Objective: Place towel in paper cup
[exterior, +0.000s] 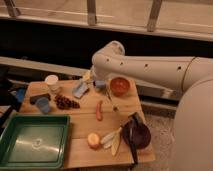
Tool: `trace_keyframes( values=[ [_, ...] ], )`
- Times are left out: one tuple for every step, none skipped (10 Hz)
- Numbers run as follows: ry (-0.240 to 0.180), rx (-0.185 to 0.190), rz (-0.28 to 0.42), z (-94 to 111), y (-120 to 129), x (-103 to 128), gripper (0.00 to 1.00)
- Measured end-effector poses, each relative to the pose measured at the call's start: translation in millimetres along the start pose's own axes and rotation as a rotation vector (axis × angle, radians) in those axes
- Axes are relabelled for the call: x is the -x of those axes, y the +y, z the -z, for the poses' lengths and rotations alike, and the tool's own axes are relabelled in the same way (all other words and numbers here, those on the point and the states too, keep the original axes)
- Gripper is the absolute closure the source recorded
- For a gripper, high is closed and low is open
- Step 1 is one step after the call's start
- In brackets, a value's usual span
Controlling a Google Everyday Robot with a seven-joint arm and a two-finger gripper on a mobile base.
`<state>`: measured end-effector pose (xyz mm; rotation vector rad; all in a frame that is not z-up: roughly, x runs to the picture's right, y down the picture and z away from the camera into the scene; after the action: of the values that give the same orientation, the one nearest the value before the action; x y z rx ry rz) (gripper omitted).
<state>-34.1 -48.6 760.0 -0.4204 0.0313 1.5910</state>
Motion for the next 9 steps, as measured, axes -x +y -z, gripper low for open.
trace_keyframes(
  values=[
    [0.006, 0.011, -0.007, -1, -2, 2, 0.2],
    [0.02, 0.028, -0.012, -8, -9, 4, 0.2],
    [0.039, 0.051, -0.003, -20, -5, 4, 0.2],
    [0.054, 0.067, 0.008, -29, 4, 3, 0.2],
    [0.086, 0.091, 0.021, -49, 20, 1, 0.2],
    [0.118, 0.109, 0.036, -69, 34, -1, 0.2],
    [0.149, 0.128, 0.058, -88, 53, -2, 0.2],
    [0.168, 0.14, 0.073, -100, 67, -2, 0.2],
    [0.17, 0.161, 0.086, -117, 88, 0, 0.2]
  ],
)
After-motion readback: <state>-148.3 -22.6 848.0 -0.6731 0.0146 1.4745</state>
